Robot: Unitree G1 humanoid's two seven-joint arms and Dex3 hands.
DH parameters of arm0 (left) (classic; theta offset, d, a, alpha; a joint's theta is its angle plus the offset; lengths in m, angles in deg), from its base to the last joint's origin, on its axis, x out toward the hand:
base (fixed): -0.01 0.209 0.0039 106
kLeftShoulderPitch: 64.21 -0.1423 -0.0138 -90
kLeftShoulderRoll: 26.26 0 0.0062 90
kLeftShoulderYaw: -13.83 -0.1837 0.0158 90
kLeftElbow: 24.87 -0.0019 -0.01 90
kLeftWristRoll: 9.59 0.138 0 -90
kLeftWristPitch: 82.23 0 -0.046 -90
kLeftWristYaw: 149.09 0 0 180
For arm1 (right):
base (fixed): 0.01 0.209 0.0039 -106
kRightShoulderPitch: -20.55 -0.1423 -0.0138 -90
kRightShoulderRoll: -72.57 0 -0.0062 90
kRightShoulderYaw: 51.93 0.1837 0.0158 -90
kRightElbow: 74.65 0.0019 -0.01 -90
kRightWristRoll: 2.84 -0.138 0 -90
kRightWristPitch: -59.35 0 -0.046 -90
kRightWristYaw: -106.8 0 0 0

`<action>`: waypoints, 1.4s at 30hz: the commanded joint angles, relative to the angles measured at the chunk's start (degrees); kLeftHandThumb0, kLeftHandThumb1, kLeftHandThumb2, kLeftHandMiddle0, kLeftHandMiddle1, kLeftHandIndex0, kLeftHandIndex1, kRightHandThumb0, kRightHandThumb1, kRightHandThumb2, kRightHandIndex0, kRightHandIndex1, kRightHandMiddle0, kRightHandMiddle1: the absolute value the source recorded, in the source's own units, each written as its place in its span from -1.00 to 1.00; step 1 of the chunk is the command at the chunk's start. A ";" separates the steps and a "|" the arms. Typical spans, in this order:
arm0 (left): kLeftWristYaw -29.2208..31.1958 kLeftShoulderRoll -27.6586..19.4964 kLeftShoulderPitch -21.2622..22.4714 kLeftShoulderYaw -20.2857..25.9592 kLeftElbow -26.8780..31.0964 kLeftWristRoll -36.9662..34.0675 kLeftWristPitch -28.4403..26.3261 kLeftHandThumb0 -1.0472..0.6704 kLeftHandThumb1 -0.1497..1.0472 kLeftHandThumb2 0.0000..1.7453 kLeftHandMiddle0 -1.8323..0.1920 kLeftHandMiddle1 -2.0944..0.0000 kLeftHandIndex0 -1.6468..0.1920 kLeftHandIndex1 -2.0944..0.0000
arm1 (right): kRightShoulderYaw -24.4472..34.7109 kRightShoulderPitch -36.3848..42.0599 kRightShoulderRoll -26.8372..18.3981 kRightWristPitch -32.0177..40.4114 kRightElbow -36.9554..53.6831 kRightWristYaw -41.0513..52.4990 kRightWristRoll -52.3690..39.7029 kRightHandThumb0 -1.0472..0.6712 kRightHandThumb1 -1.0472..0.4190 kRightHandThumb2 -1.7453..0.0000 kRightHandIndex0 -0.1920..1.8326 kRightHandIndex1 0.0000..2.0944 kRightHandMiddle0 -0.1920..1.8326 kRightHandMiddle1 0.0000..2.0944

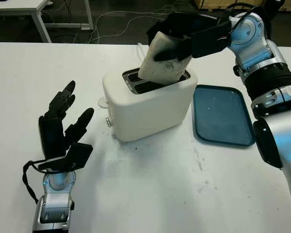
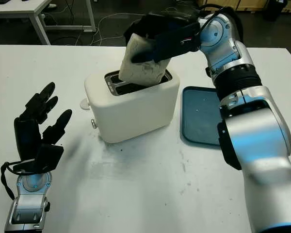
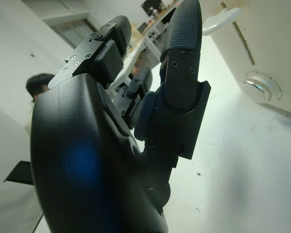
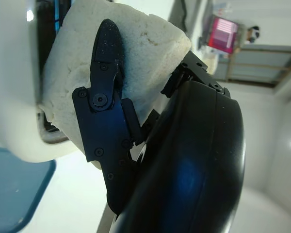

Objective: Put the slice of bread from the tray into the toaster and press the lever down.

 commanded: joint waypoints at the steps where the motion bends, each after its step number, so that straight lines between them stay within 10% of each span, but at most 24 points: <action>1: -0.49 -0.14 -0.42 -0.08 -0.33 0.59 0.76 -0.62 0.79 -0.76 0.10 0.99 0.15 1.00 | -0.97 0.93 -0.35 -0.07 0.27 0.55 1.00 -0.31 -0.83 0.45 0.23 0.67 -0.02 0.67; 13: -0.88 -0.26 -0.55 -0.21 -0.18 1.18 0.57 -0.62 0.79 -0.74 0.09 0.99 0.15 1.00 | -3.79 2.92 0.24 -0.71 2.87 4.36 2.51 -0.35 -0.83 0.49 0.19 0.67 -0.07 0.67; 27: -0.41 -0.02 -0.40 -0.22 -0.32 0.59 -0.01 -0.65 0.79 -0.75 0.08 0.99 0.13 0.99 | -3.45 6.88 -0.64 -1.59 11.35 -0.54 3.13 -0.79 -0.78 0.99 -0.05 0.66 -0.17 0.54; 42: 0.63 0.29 -0.27 -0.33 -0.05 -0.60 -0.21 -0.63 0.79 -0.80 0.07 0.99 0.12 0.99 | -2.13 3.26 -1.44 1.60 10.30 -0.65 3.22 -0.71 -0.70 1.00 -0.16 0.66 -0.35 0.63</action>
